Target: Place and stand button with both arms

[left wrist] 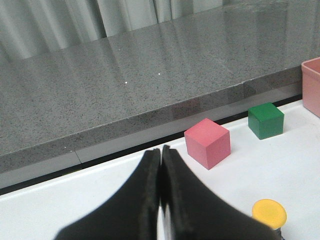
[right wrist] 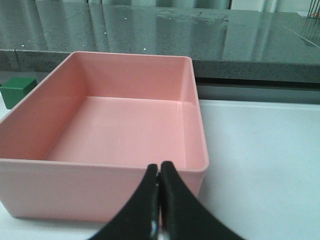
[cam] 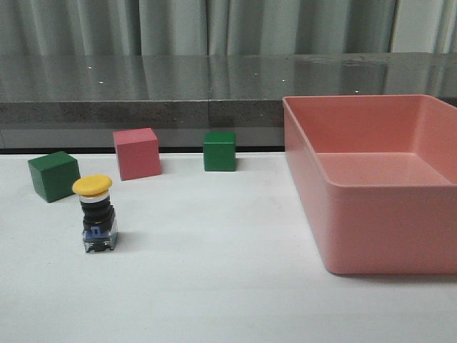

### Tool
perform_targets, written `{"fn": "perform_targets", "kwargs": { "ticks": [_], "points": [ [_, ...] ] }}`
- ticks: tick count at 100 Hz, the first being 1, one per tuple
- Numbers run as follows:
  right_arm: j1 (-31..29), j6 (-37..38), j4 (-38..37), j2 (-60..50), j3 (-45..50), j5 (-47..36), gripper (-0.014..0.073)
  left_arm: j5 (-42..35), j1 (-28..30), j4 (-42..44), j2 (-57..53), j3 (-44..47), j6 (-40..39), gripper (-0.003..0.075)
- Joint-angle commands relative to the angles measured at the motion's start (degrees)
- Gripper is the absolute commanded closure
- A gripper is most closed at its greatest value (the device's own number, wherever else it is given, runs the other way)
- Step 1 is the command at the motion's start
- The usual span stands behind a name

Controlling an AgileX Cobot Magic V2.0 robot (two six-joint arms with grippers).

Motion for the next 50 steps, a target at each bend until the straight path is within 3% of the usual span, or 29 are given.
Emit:
{"fn": "perform_targets", "kwargs": {
  "ticks": [1,39,50],
  "points": [
    [0.01,-0.07,-0.24,-1.09,-1.56,-4.60,0.0650,-4.37,0.28,-0.93,0.16,-1.43,-0.11,0.0739],
    [0.01,-0.07,-0.24,-1.09,-1.56,-4.60,0.0650,-6.33,0.28,-0.35,-0.25,-0.01,-0.95,0.0739],
    [0.01,-0.07,-0.24,-1.09,-1.56,-4.60,0.0650,-7.86,0.28,10.38,-3.03,2.82,-9.93,0.0739]
  ]
}}
